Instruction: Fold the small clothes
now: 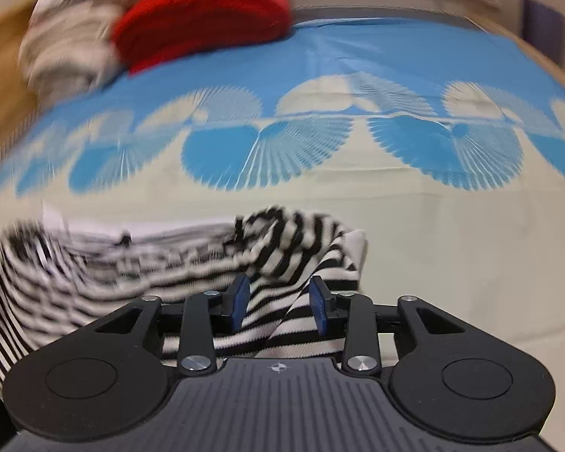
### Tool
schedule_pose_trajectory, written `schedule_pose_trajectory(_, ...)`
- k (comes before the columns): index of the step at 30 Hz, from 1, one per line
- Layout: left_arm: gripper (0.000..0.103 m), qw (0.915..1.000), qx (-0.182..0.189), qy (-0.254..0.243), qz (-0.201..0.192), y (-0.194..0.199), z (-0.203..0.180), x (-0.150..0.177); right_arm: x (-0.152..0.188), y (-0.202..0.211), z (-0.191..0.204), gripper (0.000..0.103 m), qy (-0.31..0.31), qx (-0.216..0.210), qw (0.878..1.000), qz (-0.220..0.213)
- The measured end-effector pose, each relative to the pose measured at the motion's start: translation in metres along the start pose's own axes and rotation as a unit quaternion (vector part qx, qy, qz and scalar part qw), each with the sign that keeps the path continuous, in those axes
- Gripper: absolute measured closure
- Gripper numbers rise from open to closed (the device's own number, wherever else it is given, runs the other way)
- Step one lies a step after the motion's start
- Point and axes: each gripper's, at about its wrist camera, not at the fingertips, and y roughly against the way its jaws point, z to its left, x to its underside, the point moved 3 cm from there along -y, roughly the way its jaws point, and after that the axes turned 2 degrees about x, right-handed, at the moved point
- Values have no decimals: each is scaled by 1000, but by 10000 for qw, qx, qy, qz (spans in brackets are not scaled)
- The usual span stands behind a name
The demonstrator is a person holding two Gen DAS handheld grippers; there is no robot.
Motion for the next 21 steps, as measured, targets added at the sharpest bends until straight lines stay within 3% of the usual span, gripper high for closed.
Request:
schedule_pose_trajectory(3, 28, 9986, -385, -344, -65, -17, -10, 0, 1, -10, 19, 53, 673, 311, 9972, -97)
schedule_pose_trajectory(6, 28, 9982, -425, -415, -2, -34, -16, -5, 2, -19, 29, 52, 1050, 373, 9936, -164)
schedule_pose_trajectory(8, 28, 9973, -533, -467, -182, -38, -21, -12, 0, -27, 32, 52, 1225, 503, 9911, -132)
schedule_pose_trajectory(9, 32, 9972, -550, -455, -222, -41, -22, -16, -2, -29, 33, 52, 1282, 541, 9901, -171)
schedule_pose_trajectory(11, 54, 9976, -519, -383, -235, -47, -21, -24, -8, -35, 35, 52, 1290, 556, 9898, -233)
schedule_pose_trajectory(12, 72, 9981, -481, -329, -220, -50, -20, -28, -10, -40, 35, 54, 1304, 576, 9896, -205)
schedule_pose_trajectory(13, 85, 9984, -447, -254, -220, -52, -19, -32, -10, -46, 37, 61, 1385, 602, 9885, -107)
schedule_pose_trajectory(14, 88, 9984, -454, -200, -256, -53, -18, -35, -9, -51, 39, 72, 1460, 617, 9874, -25)
schedule_pose_trajectory(15, 93, 9980, -510, -183, -325, -51, -17, -39, -9, -57, 41, 96, 1548, 591, 9862, 60)
schedule_pose_trajectory(16, 97, 9966, -653, -147, -488, -48, -14, -46, -12, -59, 42, 98, 1579, 607, 9856, 35)
schedule_pose_trajectory(18, 98, 9899, -917, 279, -1048, -34, 0, -60, -28, -51, 39, 99, 1310, 610, 9886, -433)
schedule_pose_trajectory(21, 98, 9818, -818, 856, -1486, -24, 16, -72, -63, -16, 25, 99, 326, 533, 9821, -1779)
